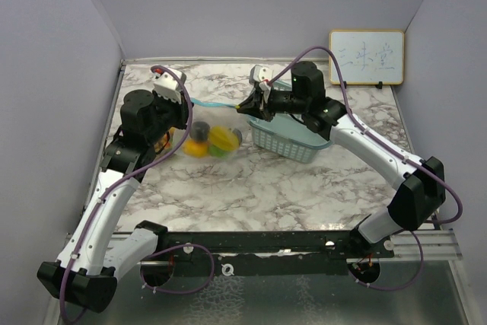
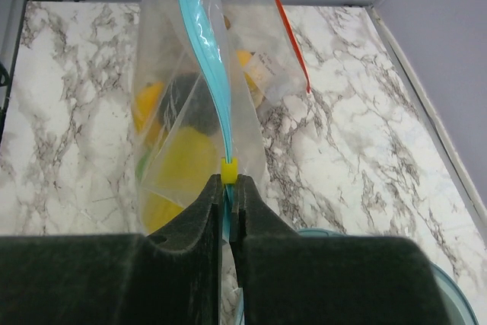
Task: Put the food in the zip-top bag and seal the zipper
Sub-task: Zip the zipper food storage bag, then place the zipper food storage bag at the center of the board.
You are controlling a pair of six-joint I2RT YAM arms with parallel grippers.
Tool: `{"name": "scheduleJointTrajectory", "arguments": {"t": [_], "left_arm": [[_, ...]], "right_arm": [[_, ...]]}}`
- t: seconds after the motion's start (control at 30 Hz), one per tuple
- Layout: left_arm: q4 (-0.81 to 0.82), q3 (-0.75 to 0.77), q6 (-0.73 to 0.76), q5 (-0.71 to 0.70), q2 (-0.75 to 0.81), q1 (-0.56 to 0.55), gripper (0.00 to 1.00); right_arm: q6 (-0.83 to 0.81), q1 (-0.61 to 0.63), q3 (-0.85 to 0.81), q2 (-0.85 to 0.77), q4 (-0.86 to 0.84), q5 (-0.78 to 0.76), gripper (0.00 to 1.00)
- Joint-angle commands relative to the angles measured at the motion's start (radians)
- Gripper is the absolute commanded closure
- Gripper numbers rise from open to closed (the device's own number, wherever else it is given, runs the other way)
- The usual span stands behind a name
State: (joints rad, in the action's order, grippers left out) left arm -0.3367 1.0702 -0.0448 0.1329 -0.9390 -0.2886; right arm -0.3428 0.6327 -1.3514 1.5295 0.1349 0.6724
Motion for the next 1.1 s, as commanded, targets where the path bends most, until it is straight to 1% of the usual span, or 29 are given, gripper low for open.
{"name": "scheduleJointTrajectory", "arguments": {"t": [0.0, 0.13, 0.23, 0.4, 0.67, 0.7, 0.77, 0.83, 0.87, 0.93, 0.97, 1.0, 1.03, 1.07], "left_arm": [[0.044, 0.022, 0.055, -0.339, 0.004, 0.038, 1.0], [0.049, 0.032, 0.07, -0.401, 0.002, 0.042, 1.0], [0.05, 0.032, 0.062, -0.424, -0.002, 0.045, 1.0], [0.052, 0.032, 0.041, -0.407, -0.008, 0.048, 1.0], [0.057, 0.013, 0.016, -0.371, -0.002, 0.051, 1.0], [0.065, 0.005, 0.015, -0.356, 0.003, 0.052, 1.0], [0.076, -0.009, 0.005, -0.337, 0.008, 0.052, 1.0], [0.073, -0.016, -0.014, -0.335, 0.003, 0.052, 1.0], [0.073, -0.02, -0.025, -0.335, 0.001, 0.052, 1.0], [0.086, -0.034, -0.055, -0.334, -0.002, 0.052, 1.0], [0.098, -0.043, -0.067, -0.324, -0.005, 0.052, 1.0], [0.112, -0.049, -0.076, -0.305, -0.006, 0.052, 0.98], [0.123, -0.051, -0.084, -0.281, -0.011, 0.053, 0.88], [0.126, -0.044, -0.089, -0.258, -0.019, 0.052, 0.72]], "right_arm": [[-0.007, -0.054, 0.041, -0.06, 0.099, -0.119, 0.98], [-0.006, -0.06, 0.075, -0.08, 0.114, -0.18, 0.98], [-0.002, -0.064, 0.103, -0.094, 0.122, -0.276, 0.98], [0.011, -0.077, 0.134, -0.102, 0.119, -0.379, 0.98], [0.062, -0.084, 0.094, -0.06, 0.141, -0.477, 0.97], [0.071, -0.084, 0.081, -0.054, 0.148, -0.483, 0.94], [0.092, -0.084, 0.058, -0.046, 0.159, -0.489, 0.75], [0.119, -0.084, 0.041, -0.038, 0.165, -0.512, 0.63], [0.135, -0.085, 0.028, -0.031, 0.171, -0.523, 0.53], [0.166, -0.084, 0.003, -0.019, 0.191, -0.517, 0.28], [0.187, -0.084, -0.01, -0.017, 0.196, -0.51, 0.17], [0.215, -0.084, -0.017, -0.016, 0.196, -0.508, 0.09], [0.242, -0.084, -0.023, -0.017, 0.192, -0.51, 0.01], [0.265, -0.084, -0.03, -0.019, 0.188, -0.511, 0.0]]}}
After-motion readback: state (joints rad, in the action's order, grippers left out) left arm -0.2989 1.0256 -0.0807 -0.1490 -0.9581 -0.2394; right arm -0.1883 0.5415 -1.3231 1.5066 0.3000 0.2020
